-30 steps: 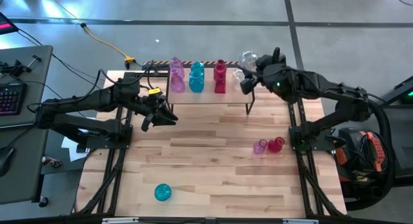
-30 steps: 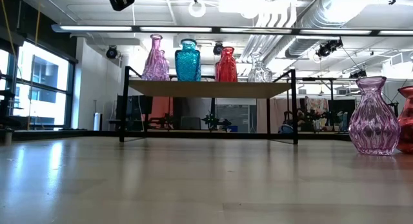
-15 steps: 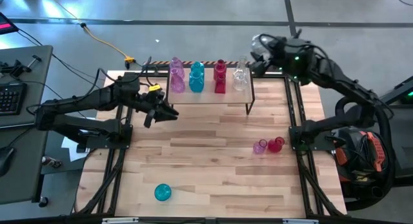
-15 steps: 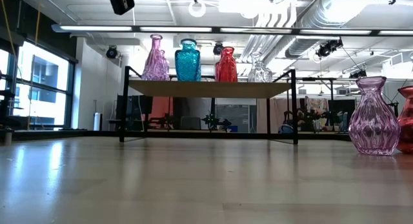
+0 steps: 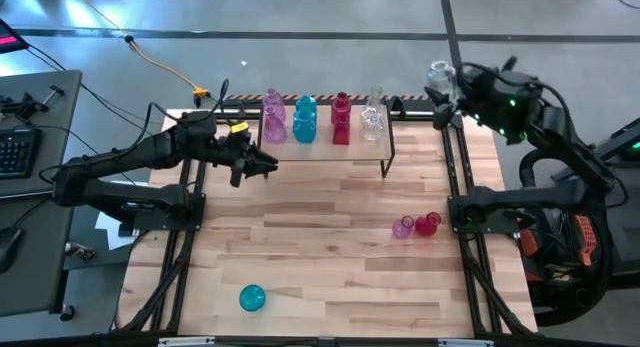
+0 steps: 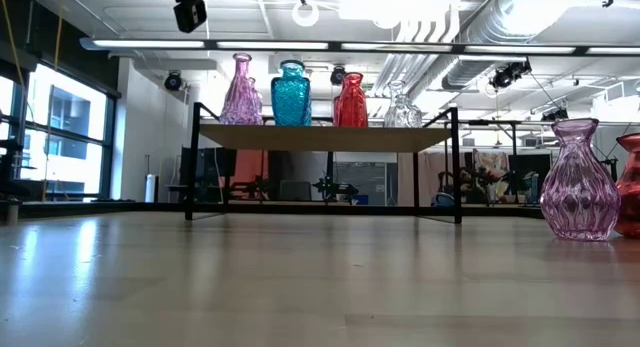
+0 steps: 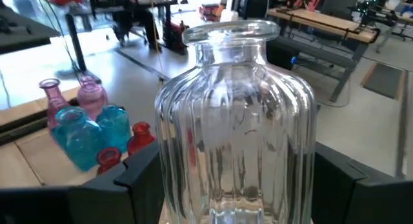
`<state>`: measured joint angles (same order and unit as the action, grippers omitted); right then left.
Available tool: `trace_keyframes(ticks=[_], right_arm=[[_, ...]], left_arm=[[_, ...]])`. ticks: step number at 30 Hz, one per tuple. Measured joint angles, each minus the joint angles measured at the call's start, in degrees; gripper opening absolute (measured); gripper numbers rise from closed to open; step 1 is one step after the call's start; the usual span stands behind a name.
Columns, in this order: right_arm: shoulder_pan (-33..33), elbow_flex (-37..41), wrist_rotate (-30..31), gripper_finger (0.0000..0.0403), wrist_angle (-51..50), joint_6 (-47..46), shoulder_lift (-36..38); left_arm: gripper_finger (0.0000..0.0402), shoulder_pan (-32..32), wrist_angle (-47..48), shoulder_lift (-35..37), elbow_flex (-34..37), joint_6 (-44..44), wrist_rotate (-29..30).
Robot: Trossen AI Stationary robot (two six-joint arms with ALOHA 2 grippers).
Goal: Sort vases onto shelf
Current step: Put the transparent vase on the shelf aligned with the other transparent vases
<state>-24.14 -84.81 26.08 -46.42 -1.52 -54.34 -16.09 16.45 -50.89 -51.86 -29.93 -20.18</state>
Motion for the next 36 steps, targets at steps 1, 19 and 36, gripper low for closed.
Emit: trace_keyframes(ticks=[1, 19, 36], right_arm=[[0.0, 2.4, -0.1, 0.0257, 1.4, -0.6, 1.9], [4.8, 51.2, -12.8, 0.0264, 47.2, -11.5, 21.5], [25.0, 60.4, 9.8, 0.026, 67.4, -13.2, 7.5]], left_arm=[[0.0131, -0.3, 0.0, 0.0, 0.0, 0.0, 0.1], [0.0131, -4.6, 0.0, 0.0, 0.0, 0.0, 2.9], [0.0131, -4.6, 0.0, 0.0, 0.0, 0.1, 2.9]])
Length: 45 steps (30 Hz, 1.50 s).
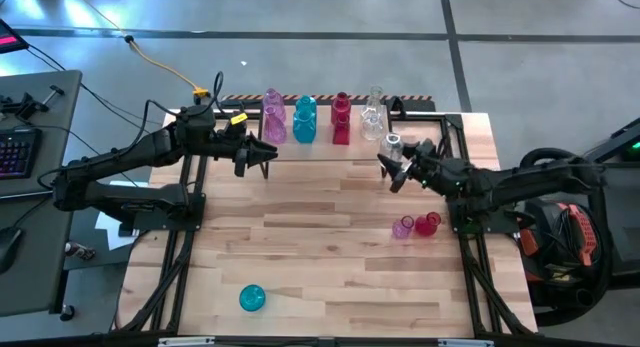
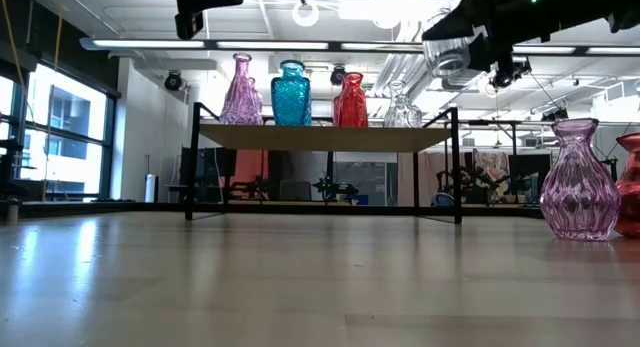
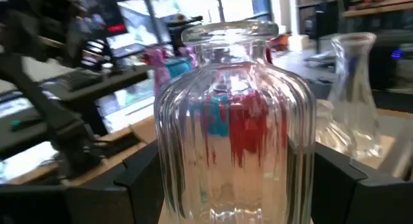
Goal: Sort vases onto shelf
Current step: Put the transparent vase on the shelf aligned with the other transparent vases
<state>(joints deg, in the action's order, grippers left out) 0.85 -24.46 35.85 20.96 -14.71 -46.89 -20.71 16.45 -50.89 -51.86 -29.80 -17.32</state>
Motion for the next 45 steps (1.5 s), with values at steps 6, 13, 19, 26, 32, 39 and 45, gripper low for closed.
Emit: trace_keyframes(ticks=[6, 13, 19, 26, 32, 39, 45], right_arm=[[7.1, -2.2, 16.2, 0.026, 5.7, 0.6, -7.9], [9.5, -6.4, 25.0, 0.026, 9.4, -0.3, -19.9], [11.0, -11.5, 33.8, 0.026, 9.9, -1.8, -28.9], [10.5, -13.4, 37.0, 0.0263, 9.9, -7.5, -34.5], [9.0, -13.2, 38.6, 0.0265, 8.9, -10.8, -37.2], [6.6, -13.2, 38.6, 0.0266, 9.0, -14.1, -39.5], [5.3, -13.2, 37.4, 0.0266, 9.9, -14.9, -40.6]], left_arm=[[0.0131, 0.0, 0.0, 0.0, 0.0, 0.0, 0.0], [0.0131, 0.0, 0.0, 0.0, 0.0, 0.0, -0.1], [0.0131, 0.0, 0.0, 0.0, 0.0, 0.0, -0.1], [0.0131, 0.0, 0.0, 0.0, 0.0, 7.1, 0.1], [0.0131, 0.0, 0.2, 0.0, 0.0, 7.9, 0.1], [0.0131, 0.0, 0.2, 0.0, 0.0, 7.6, 0.1], [0.0131, 0.0, 0.2, 0.0, 0.0, 7.5, 0.2]])
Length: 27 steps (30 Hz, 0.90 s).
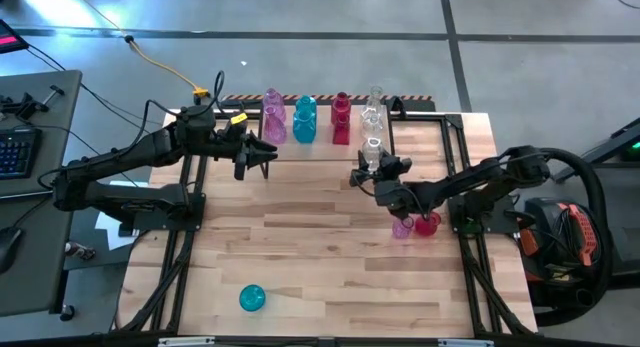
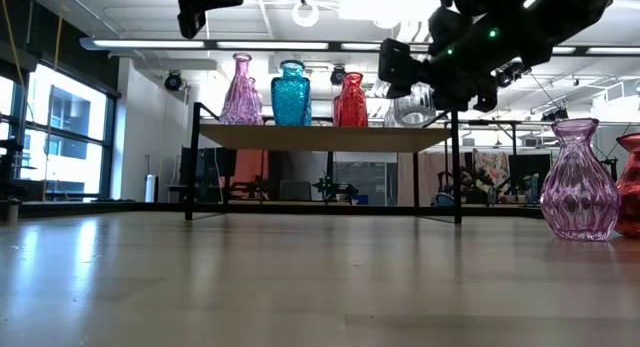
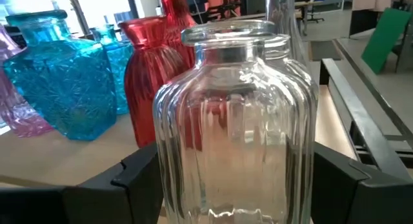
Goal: Sort vases onto shelf
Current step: Put the transparent vase on the shelf aligned with the other transparent vases
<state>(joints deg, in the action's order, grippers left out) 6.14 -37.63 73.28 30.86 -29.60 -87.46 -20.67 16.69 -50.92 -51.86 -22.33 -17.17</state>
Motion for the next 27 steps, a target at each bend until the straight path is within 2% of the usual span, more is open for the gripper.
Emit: trace_keyframes(ticks=[8, 16, 27], right_arm=[[-2.6, 0.0, -0.5, 0.0267, 0.1, 1.2, 0.0], [-5.3, 0.0, -4.2, 0.0267, 0.6, 1.5, 0.0], [-6.6, 0.0, -4.8, 0.0267, 0.2, 3.0, 0.0]], left_arm=[[0.0131, 0.0, 0.0, 0.0, 0.0, 0.0, 0.0], [0.0131, 0.0, 0.0, 0.0, 0.0, 0.0, 0.0], [0.0131, 0.0, 0.0, 0.0, 0.0, 0.0, 0.0]])
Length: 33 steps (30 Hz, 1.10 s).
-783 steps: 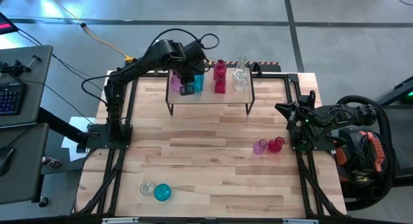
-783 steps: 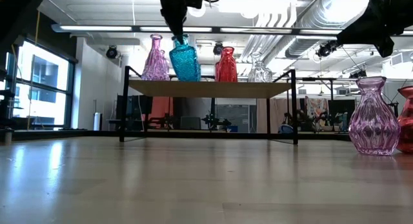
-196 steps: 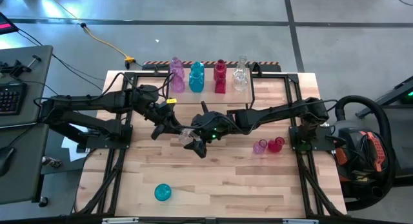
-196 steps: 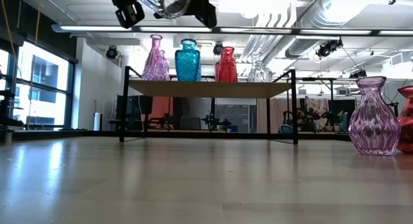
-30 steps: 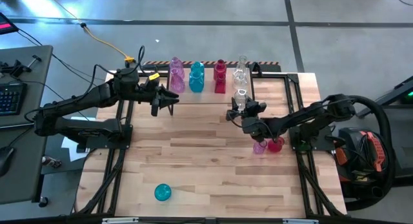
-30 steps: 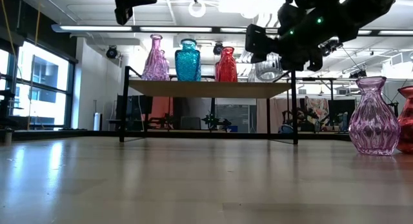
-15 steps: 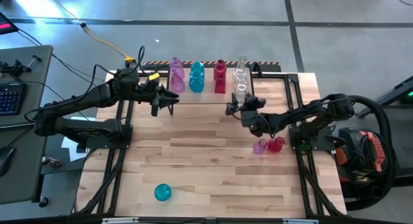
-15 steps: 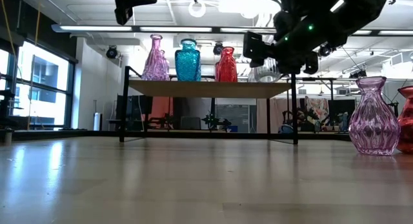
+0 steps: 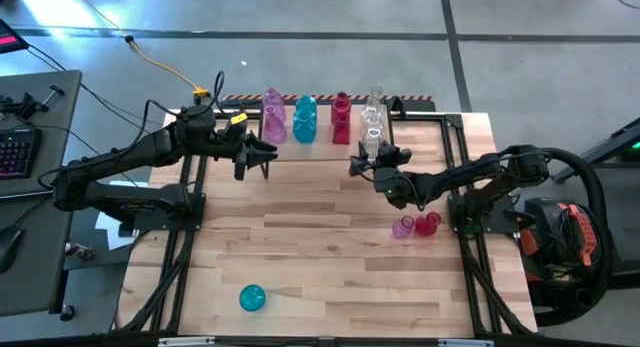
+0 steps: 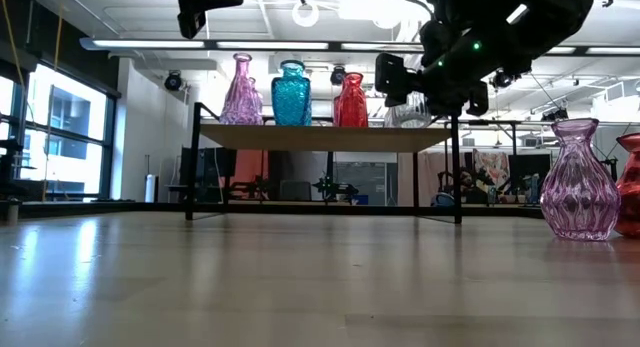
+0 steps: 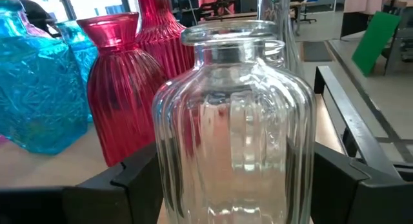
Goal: Sort vases onto shelf
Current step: Put the transparent vase on the shelf aligned with the other transparent vases
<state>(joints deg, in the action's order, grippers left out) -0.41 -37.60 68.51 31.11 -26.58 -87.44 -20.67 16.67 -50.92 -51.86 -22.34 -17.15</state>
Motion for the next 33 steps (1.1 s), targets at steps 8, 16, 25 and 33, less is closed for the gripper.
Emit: trace_keyframes(ticks=[8, 16, 25, 33], right_arm=[[-0.5, 0.0, 0.1, 0.0267, -0.5, 0.5, 0.0], [-0.9, 0.0, -1.0, 0.0268, -1.8, -1.4, 0.1], [-1.1, 0.0, -1.0, 0.0288, -2.8, -1.7, 0.0], [-2.4, 0.1, -1.6, 0.0306, -3.1, -3.7, -0.1]], left_arm=[[0.0131, 0.0, 0.0, 0.0, 0.0, 0.0, 0.0], [0.0131, 0.0, 0.0, 0.0, 0.0, 0.0, 0.0], [0.0131, 0.0, 0.0, 0.0, 0.0, 0.0, 0.0], [0.0131, 0.0, 0.0, 0.0, 0.0, 0.0, 0.0]])
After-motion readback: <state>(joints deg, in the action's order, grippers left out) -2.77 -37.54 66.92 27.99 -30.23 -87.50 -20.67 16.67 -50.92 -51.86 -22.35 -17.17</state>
